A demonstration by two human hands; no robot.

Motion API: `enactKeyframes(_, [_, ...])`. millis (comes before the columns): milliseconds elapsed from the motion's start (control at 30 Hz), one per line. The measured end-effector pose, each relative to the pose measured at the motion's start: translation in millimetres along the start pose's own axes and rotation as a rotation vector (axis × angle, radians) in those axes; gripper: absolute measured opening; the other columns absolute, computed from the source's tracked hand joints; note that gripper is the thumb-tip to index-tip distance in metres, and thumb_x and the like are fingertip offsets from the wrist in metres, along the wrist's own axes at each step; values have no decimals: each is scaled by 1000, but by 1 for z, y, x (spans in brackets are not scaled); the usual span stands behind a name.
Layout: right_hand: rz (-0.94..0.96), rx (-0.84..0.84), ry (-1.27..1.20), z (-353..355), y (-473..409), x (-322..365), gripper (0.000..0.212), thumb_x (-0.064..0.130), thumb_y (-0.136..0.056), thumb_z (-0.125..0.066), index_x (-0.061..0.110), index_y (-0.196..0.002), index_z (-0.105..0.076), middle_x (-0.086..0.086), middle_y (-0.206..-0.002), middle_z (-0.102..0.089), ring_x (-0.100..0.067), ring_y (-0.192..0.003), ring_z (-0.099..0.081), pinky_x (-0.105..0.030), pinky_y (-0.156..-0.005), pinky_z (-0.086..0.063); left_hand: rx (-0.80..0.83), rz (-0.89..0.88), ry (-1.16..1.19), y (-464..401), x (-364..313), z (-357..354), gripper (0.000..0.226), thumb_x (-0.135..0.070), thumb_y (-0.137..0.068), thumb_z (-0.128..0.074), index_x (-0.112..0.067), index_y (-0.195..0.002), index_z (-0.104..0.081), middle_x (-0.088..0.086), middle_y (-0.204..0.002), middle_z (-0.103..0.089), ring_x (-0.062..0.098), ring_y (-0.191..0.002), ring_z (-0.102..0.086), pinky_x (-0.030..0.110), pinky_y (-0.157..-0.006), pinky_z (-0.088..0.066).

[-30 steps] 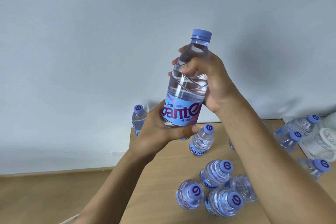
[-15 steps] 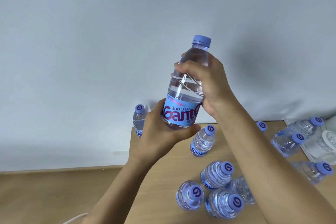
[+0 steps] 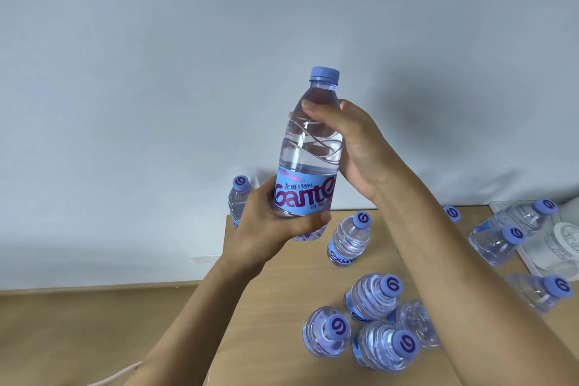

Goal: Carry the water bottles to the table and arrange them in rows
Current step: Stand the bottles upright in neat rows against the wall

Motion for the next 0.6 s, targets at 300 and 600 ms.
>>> enactKeyframes(300, [-78,-75,226,6,2,-48,13,26,-88,-73,17,-98,-73,2,-92,-73,-12,-87,-69,-31,-83,-51,3,138,-59,-2,54,14,47,-19,-65,-87,-17,-105,-63,3,-90,-74,16,-81,-71,21,-64,-54])
enactKeyframes(600, [-206,7,575,13,15,-112,18,26,-79,-82,23,-94,-71,4,-93,-75,-5,-83,-66,-28,-79,-50,-115,97,-226,-2,124,28,64,3,-56,-90,-16,-110,-62,-31,-92,-66,-11,-82,-62,6,-62,-48])
Point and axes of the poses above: each hand's wrist, its own y-axis away from the middle knuckle, its own z-axis out of the back of the hand, x = y × z, the point moved 1 cm from there along -y, towards the middle knuckle
